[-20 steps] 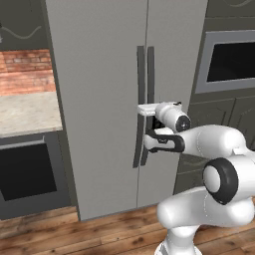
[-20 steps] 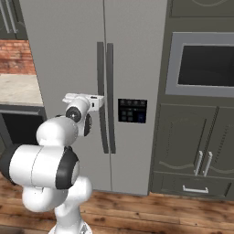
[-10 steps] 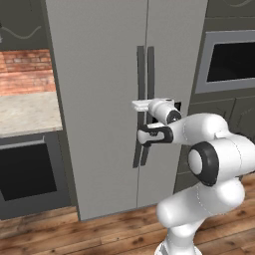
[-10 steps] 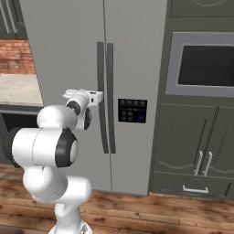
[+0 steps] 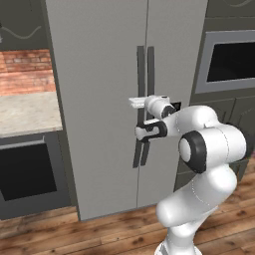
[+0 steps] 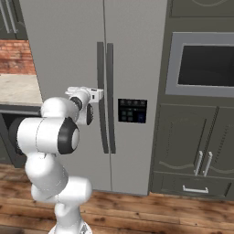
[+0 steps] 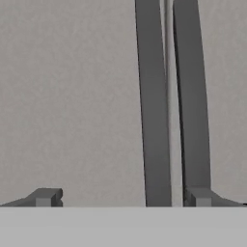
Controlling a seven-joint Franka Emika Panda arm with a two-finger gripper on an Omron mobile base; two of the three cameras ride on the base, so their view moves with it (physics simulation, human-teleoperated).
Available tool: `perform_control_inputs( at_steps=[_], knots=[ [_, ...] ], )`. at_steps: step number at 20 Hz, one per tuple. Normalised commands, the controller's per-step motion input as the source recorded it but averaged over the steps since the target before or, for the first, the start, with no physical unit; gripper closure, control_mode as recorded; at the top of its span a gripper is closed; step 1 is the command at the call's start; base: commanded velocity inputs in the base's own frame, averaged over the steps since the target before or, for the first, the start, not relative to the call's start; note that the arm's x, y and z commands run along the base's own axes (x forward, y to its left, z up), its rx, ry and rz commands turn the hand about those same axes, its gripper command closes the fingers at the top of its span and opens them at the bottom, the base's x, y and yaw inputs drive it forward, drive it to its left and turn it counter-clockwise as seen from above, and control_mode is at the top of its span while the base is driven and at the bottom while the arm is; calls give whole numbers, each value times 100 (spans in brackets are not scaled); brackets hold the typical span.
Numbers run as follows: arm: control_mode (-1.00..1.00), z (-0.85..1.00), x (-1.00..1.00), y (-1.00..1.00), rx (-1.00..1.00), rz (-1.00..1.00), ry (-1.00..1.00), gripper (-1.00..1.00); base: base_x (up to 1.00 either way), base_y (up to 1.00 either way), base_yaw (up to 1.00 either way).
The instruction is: Retrieve the chicken drumstick from the fridge and place it on the saucepan with marinade on the stove.
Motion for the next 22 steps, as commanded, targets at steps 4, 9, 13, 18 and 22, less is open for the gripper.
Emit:
perform_control_inputs(
  at_steps=[4,9,13,18,22],
  knots=[
    [-100,0,29,0,0,1,0,-100,0,0,0],
    [-100,0,26,-7,0,0,0,-100,0,0,0],
    [-100,0,23,-13,0,0,0,-100,0,0,0],
    [-100,0,18,-15,0,0,0,-100,0,0,0],
    [-100,0,27,-9,0,2,0,-100,0,0,0]
  ],
)
